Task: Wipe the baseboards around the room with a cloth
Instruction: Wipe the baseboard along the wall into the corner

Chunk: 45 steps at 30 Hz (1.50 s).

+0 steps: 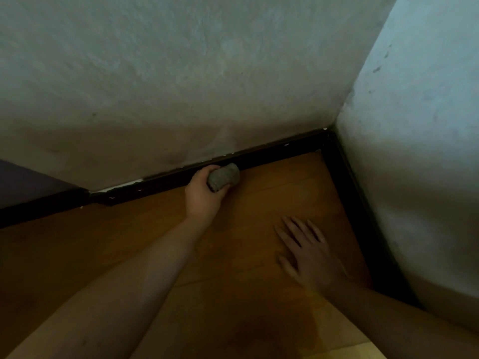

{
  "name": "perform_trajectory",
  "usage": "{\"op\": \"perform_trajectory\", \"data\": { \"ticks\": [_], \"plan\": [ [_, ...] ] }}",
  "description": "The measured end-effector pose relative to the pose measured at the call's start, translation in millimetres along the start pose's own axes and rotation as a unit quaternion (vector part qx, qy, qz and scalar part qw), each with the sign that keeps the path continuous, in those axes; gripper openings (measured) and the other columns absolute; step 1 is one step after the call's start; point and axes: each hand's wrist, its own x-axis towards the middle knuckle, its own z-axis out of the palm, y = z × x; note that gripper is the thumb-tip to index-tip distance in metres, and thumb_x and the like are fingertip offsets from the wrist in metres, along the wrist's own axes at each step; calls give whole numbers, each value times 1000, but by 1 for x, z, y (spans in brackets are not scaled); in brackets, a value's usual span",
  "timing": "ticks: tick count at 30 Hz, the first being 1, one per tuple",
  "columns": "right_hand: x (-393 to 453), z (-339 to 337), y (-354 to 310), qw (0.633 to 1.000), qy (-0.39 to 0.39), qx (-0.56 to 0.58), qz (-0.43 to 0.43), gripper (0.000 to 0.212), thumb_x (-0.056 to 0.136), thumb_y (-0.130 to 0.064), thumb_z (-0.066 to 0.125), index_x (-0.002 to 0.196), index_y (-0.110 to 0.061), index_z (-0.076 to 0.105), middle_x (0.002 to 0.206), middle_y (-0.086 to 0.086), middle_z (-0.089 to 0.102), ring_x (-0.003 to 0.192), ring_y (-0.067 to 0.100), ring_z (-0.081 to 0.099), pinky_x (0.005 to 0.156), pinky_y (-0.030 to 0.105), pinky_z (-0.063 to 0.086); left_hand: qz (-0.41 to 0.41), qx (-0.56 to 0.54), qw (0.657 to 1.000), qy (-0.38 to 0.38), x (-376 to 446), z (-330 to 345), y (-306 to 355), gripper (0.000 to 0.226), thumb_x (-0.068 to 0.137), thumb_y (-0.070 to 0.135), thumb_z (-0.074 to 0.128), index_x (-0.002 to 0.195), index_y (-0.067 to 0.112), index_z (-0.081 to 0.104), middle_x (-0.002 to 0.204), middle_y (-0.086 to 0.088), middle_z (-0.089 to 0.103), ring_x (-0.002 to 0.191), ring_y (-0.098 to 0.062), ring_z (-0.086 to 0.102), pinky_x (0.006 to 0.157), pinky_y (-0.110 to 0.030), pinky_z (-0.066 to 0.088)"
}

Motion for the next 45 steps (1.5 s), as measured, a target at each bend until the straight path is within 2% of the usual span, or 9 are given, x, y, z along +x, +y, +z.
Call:
{"op": "perform_trajectory", "data": {
  "ticks": [5, 9, 11, 16, 20, 26, 32, 38, 45],
  "plan": [
    [-1, -1, -1, 1000, -9, -10, -3, 62, 97, -53, 35, 152, -22, 37, 161, 5, 26, 149, 21, 23, 119, 45, 16, -47, -4, 995, 85, -12, -28, -28, 46, 83, 16, 80, 124, 11, 63, 121, -5, 62, 106, -12, 54, 88, -24, 41],
    [1, 1, -1, 1000, -1, -2, 4, 62, 97, -53, 35, 150, -22, 39, 160, 4, 28, 147, 22, 27, 119, 45, 17, -117, -28, 980, 160, -22, -34, -35, 45, 84, 14, 78, 126, 9, 61, 123, -11, 62, 112, -25, 59, 86, -26, 41],
    [1, 1, -2, 1000, 8, 1, 4, 63, 96, -52, 35, 150, -21, 41, 159, 5, 30, 146, 23, 30, 117, 46, 19, -104, -35, 983, 149, -25, -31, -29, 48, 84, 17, 79, 127, 10, 61, 125, -8, 62, 114, -23, 58, 91, -30, 45],
    [0, 1, -2, 1000, 13, 3, 0, 63, 96, -53, 36, 150, -21, 40, 160, 5, 30, 146, 23, 29, 118, 47, 20, 36, -46, 998, 32, -21, -7, 14, 45, 83, 22, 81, 123, 17, 61, 121, 0, 61, 109, -12, 56, 91, -25, 45],
    [0, 1, -1, 1000, 18, -3, -3, 62, 95, -52, 39, 149, -21, 42, 159, 5, 31, 146, 24, 31, 118, 47, 20, 55, -77, 996, 0, -14, 26, 50, 44, 81, 18, 81, 118, 19, 56, 113, 7, 58, 107, -10, 55, 90, -27, 49],
    [0, -2, -4, 1000, 14, -8, -4, 58, 95, -51, 43, 144, -21, 48, 156, 7, 36, 145, 25, 32, 119, 45, 16, 67, -57, 996, -25, -12, 71, 74, 47, 83, 19, 79, 123, 16, 56, 123, -3, 58, 116, -19, 54, 95, -32, 47],
    [-1, -4, -3, 1000, 16, 4, -1, 59, 96, -51, 44, 147, -22, 45, 159, 4, 30, 147, 21, 25, 122, 40, 4, 40, -67, 997, 21, -7, 74, 83, 40, 81, 17, 80, 115, 15, 59, 116, -4, 61, 111, -21, 56, 88, -30, 47],
    [0, -3, -3, 1000, 12, 14, 2, 58, 96, -51, 42, 146, -21, 47, 159, 4, 30, 146, 19, 25, 122, 39, 3, 22, -66, 997, 34, -3, 35, 49, 37, 83, 19, 79, 106, 29, 53, 110, 5, 60, 105, -14, 57, 85, -30, 48],
    [1, 1, -2, 999, 27, 22, -2, 61, 96, -51, 39, 148, -20, 44, 158, 5, 32, 146, 22, 28, 121, 42, 12, -55, -66, 986, 140, -9, -31, -8, 36, 84, 21, 80, 111, 18, 57, 106, 3, 61, 98, -11, 57, 78, -20, 41]
  ]
}}
